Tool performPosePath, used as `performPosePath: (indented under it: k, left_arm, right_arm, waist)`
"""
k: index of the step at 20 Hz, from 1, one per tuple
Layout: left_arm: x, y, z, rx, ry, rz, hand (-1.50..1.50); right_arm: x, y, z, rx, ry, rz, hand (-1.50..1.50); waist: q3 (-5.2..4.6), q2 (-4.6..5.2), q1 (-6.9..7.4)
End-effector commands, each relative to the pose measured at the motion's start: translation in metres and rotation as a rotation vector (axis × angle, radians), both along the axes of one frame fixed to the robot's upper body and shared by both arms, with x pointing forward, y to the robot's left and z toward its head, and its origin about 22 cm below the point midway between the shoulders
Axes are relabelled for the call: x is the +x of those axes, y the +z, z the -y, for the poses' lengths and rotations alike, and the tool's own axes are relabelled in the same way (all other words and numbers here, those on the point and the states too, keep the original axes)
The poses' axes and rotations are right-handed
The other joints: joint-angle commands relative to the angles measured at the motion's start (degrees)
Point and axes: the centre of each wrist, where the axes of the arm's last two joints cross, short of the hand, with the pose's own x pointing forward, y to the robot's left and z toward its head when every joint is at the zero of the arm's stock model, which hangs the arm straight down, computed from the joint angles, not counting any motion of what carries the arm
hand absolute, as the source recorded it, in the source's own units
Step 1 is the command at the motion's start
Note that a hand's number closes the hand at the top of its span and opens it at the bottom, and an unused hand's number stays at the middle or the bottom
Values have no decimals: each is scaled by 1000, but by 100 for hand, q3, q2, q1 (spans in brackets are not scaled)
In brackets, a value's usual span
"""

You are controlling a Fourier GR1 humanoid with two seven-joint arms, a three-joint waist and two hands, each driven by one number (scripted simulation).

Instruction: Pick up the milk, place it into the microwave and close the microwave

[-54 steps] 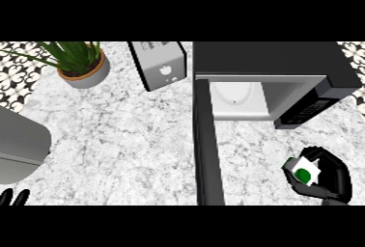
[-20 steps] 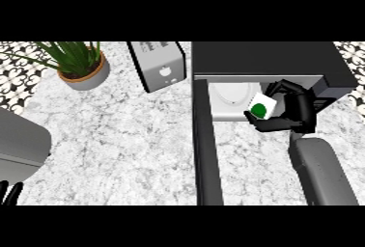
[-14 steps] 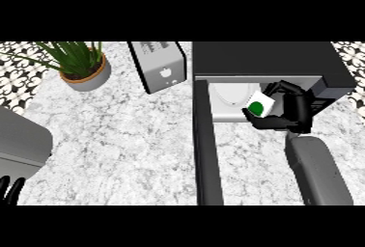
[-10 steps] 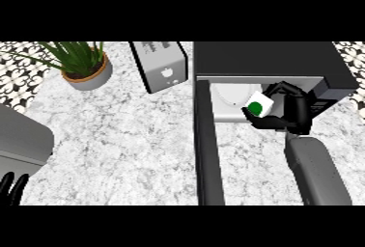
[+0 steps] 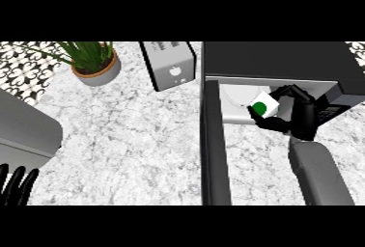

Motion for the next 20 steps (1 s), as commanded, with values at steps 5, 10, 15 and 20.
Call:
performPosePath:
  k: [5, 10, 15, 20]
  left_arm:
    - [8, 2, 1, 32, -12, 12, -150]
    - [13, 7, 1, 85, -19, 13, -150]
    - [19, 7, 4, 94, -45, 23, -150]
    - [23, 8, 9, 107, -75, 19, -150]
  right_arm:
    - [40, 25, -6, 37, -222, -97, 150]
    - [25, 13, 17, -167, -337, 13, -150]
    - [22, 4, 9, -199, -364, 20, -150]
    - [11, -11, 11, -187, -324, -57, -150]
  waist:
    - [-56, 391, 549]
    - [-68, 470, 666]
    - [-68, 486, 794]
    - [-58, 504, 844]
